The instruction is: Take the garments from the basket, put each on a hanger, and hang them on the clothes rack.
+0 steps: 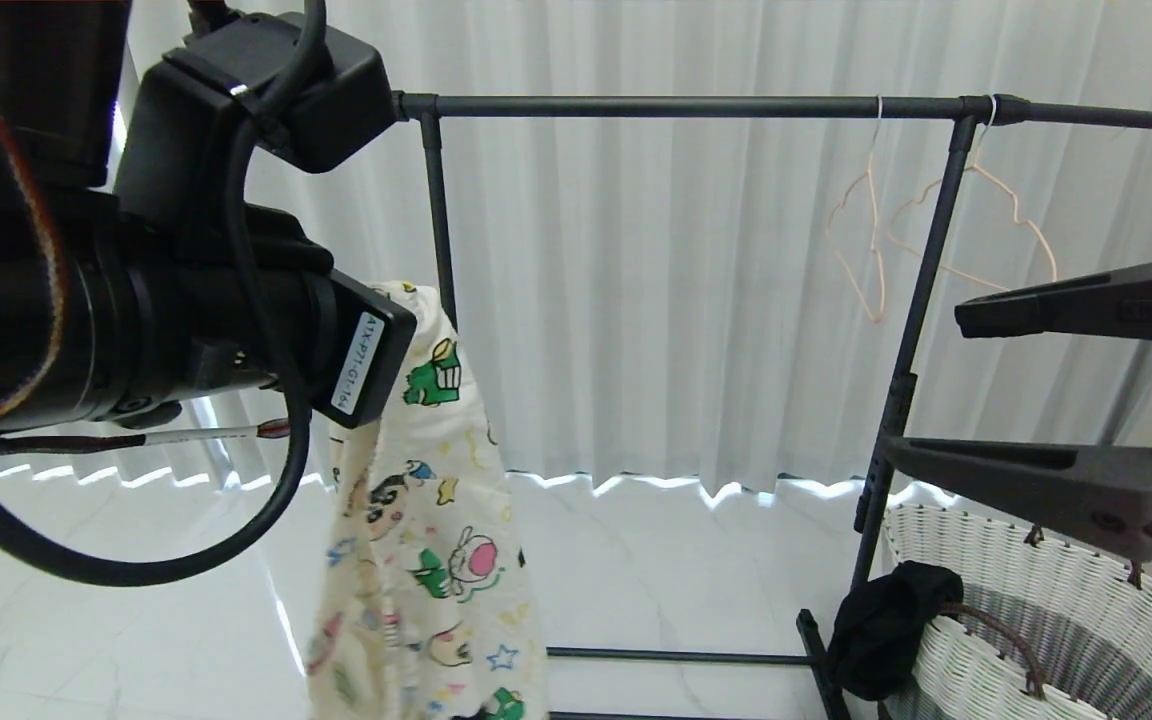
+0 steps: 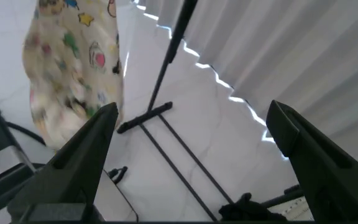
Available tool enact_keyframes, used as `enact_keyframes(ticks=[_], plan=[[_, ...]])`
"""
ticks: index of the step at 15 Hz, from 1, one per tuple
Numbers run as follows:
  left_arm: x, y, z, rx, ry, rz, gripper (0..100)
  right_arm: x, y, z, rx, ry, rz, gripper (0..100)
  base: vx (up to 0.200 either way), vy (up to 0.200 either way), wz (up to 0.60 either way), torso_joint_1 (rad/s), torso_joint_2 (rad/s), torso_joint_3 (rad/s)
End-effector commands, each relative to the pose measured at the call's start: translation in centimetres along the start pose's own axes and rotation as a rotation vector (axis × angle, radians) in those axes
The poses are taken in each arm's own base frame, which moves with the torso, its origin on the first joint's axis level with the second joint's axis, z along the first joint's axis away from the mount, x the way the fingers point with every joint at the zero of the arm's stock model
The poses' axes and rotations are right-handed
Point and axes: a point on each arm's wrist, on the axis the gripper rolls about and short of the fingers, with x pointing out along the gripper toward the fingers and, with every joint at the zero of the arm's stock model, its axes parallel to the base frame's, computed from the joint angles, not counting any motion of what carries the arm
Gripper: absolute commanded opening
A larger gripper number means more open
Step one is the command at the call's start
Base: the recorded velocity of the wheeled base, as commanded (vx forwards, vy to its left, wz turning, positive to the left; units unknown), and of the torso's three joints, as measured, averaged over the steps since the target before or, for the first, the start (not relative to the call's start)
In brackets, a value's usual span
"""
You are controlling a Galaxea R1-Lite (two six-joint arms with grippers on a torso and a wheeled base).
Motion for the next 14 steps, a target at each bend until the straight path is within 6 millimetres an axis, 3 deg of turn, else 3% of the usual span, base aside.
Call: enact_keyframes(ticks=[1,5,6,8,10,14], plan=[[0.1,0.5,-0.4,-0.007,0.016,0.031,0,-0.9,-0.2,-0.5,0.001,-0.006,-0.014,100,0.0,0.0,0.0,0.0,0.0,0.0],[-2.3,3.0,-3.9,-0.049,0.062,0.125,0,-3.5,-3.4,-4.4,0.05,0.166,-0.463,100,0.0,0.0,0.0,0.0,0.0,0.0],[-3.9,4.2,-6.6,-0.081,0.096,0.183,0,-5.3,-4.1,-7.6,0.076,0.27,-0.624,100,0.0,0.0,0.0,0.0,0.0,0.0],[-5.9,5.0,-10.2,-0.121,0.14,0.242,0,-7.5,-4.0,-11.2,0.078,0.352,-0.753,100,0.0,0.0,0.0,0.0,0.0,0.0],[-7.5,4.7,-12.9,-0.142,0.155,0.273,0,-8.7,-3.5,-14.0,0.113,0.413,-0.849,100,0.0,0.0,0.0,0.0,0.0,0.0],[-8.3,3.6,-16.2,-0.144,0.184,0.274,0,-9.5,-2.4,-15.9,0.213,0.361,-0.788,100,0.0,0.0,0.0,0.0,0.0,0.0]])
